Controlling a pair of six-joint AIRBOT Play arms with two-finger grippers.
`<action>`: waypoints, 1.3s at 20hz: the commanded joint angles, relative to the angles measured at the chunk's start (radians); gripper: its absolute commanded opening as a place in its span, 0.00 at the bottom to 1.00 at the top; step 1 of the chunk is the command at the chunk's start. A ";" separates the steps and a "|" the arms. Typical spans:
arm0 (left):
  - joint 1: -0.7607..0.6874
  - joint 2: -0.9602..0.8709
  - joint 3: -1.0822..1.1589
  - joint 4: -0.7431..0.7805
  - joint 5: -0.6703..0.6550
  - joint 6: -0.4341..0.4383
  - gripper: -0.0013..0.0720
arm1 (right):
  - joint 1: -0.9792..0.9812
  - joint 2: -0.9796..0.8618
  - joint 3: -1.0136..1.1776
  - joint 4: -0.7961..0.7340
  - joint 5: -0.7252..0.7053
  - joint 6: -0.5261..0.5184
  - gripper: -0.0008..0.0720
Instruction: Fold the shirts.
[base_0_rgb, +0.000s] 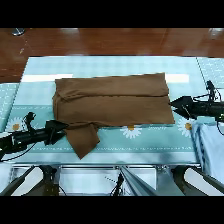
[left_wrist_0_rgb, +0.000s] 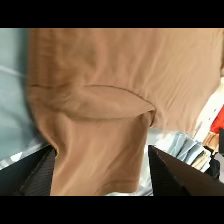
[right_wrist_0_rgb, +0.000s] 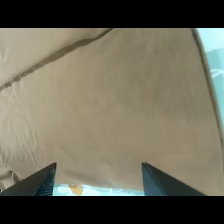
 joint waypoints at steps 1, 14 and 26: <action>-0.061 -0.001 -0.027 -0.048 0.101 0.047 0.98 | -0.001 0.003 -0.003 0.005 -0.010 0.014 0.86; -0.216 0.001 0.058 -0.118 0.055 0.046 0.04 | -0.205 0.003 -0.065 -0.344 0.116 0.211 0.86; -0.216 0.001 0.061 -0.117 0.037 0.039 0.04 | 0.045 -0.185 0.068 -0.220 -0.080 0.208 0.86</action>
